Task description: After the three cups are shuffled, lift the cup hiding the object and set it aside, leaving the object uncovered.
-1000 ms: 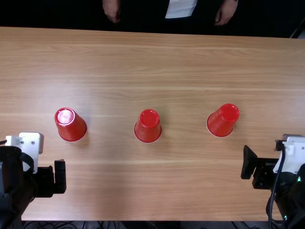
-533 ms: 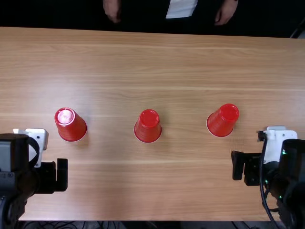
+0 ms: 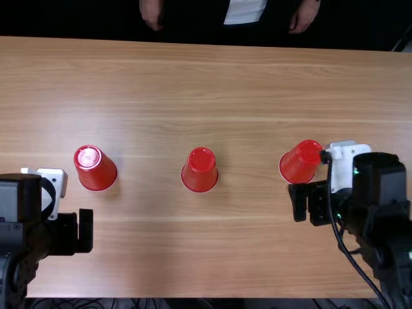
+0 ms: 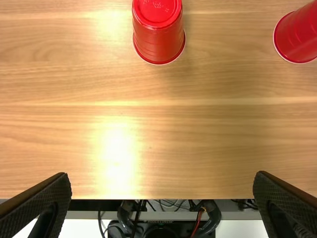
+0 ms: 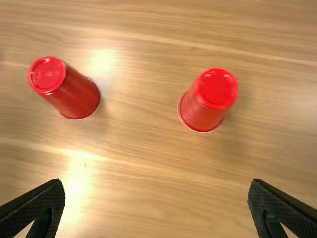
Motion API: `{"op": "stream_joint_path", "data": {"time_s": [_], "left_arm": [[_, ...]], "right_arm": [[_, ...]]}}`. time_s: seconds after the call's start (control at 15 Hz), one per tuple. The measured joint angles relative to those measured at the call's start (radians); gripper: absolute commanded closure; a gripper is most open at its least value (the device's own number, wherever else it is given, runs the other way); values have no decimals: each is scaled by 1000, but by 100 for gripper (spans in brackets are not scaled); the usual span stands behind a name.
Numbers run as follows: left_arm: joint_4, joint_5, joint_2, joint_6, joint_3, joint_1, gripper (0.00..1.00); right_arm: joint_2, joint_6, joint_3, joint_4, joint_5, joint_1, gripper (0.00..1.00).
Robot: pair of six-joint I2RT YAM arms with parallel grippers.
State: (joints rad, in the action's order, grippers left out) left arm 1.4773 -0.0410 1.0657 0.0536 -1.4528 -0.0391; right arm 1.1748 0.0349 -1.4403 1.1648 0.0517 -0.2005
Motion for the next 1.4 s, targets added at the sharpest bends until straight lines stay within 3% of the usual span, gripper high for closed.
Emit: {"op": "stream_joint_path", "data": {"time_s": [0.4, 0.67, 1.4], "left_arm": [[-6, 0, 0, 0, 0, 0, 0], [-16, 1, 0, 0, 0, 0, 0], [-42, 4, 0, -1, 59, 0, 0]], "right_arm": [[193, -5, 0, -185, 33, -238, 0], [315, -5, -23, -248, 35, -334, 0], [594, -6, -122, -264, 38, -362, 0]]}}
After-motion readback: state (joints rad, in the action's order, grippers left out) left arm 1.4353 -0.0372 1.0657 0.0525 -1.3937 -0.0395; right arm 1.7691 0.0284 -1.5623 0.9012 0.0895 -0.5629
